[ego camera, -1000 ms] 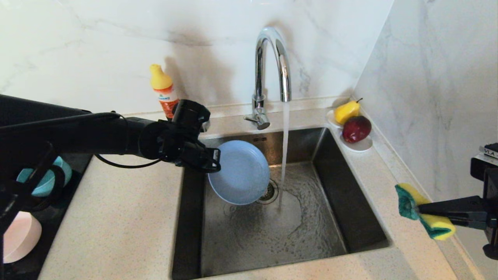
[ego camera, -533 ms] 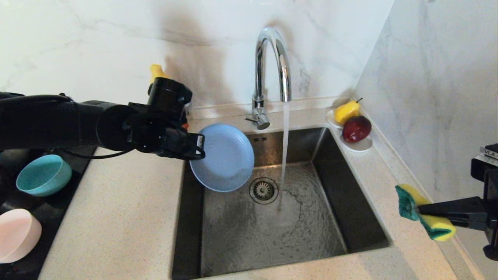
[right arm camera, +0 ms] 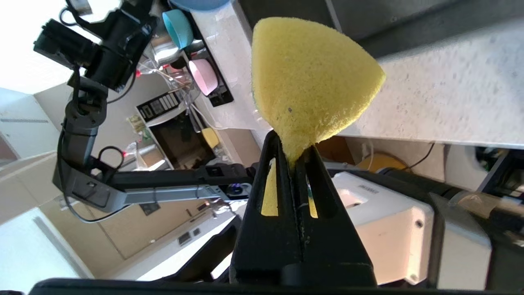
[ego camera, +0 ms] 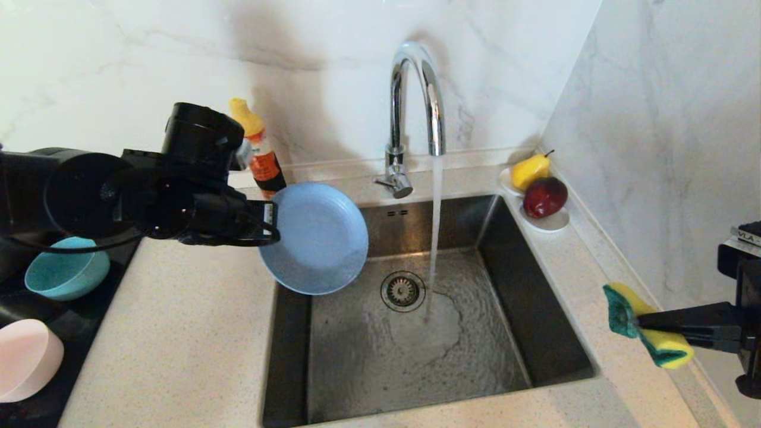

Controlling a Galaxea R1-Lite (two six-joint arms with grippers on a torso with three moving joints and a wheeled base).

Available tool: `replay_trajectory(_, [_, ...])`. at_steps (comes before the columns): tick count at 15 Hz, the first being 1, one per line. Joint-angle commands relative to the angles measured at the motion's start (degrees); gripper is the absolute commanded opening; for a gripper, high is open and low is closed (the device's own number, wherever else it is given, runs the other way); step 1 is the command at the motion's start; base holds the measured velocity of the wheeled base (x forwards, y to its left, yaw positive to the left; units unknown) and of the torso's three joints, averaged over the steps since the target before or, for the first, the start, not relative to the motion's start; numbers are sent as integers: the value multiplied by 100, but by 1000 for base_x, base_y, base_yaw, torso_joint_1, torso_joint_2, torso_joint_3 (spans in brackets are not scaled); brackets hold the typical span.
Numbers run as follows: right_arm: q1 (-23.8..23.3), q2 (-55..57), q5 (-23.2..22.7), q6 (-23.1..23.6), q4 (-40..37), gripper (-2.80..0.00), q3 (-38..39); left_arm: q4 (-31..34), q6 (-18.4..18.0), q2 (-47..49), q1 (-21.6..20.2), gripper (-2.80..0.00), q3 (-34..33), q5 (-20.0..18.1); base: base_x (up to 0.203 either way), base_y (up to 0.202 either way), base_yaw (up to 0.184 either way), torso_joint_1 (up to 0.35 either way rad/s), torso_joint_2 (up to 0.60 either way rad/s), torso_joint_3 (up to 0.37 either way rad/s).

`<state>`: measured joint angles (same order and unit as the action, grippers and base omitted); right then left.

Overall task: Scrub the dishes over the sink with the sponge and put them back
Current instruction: Place the plate on the table

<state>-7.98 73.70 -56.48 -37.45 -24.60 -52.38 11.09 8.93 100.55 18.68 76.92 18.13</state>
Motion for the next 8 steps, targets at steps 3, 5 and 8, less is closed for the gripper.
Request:
replay_trajectory(3, [-80,191,-39,27,138,-280,79,132,362,-642,-615,-280,-818,-233,0,0,0,0,0,0])
replay_trajectory(5, [-80,233,-39,29,172,-280,95,394,599,-903,-1098,-280,-968,-716,0,0,0,0,0,0])
replay_trajectory(8, [-89,216,-82,27,359,-280,237,717,928,-1122,-1754,-280,-1388,-1394,0,0,0,0,0,0])
